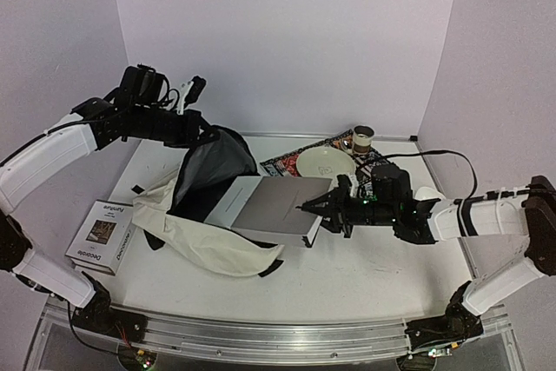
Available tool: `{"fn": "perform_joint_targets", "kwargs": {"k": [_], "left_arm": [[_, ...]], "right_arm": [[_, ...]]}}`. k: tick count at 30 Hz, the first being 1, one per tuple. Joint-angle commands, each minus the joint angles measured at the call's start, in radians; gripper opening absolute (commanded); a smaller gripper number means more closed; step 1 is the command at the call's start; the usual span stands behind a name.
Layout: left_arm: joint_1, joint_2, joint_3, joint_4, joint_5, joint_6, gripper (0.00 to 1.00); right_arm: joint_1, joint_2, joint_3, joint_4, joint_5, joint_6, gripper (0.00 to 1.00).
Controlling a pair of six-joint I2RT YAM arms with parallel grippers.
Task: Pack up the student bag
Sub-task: Place the book in the largest pocket of the bag.
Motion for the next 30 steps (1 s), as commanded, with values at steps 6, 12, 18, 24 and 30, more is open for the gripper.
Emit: {"fn": "perform_joint_targets", "kwargs": {"k": [6, 12, 18, 24, 30], "left_arm": [[-0.062, -0.042, 0.029, 0.18, 0.087, -0.024, 0.0], [-0.135, -0.007, 0.056, 0.204, 0.09, -0.03, 0.0], [-0.168, 0.004, 0.051, 0.221, 0.1, -0.042, 0.0], [-0.174, -0.013, 0.016, 0.232, 0.101, -0.051, 0.0], [-0.177, -0.057, -0.044, 0.246, 0.116, -0.068, 0.0]], "right_arm": [[0.03, 0.163, 0.232, 0.129, 0.06, 0.023, 0.22], [0.066, 0.302, 0.323, 0.159, 0.086, 0.036, 0.23], [0.095, 0.428, 0.415, 0.156, 0.108, 0.006, 0.23], [0.131, 0.533, 0.507, 0.148, 0.121, -0.016, 0.25], [0.142, 0.667, 0.575, 0.106, 0.109, -0.045, 0.31]]}}
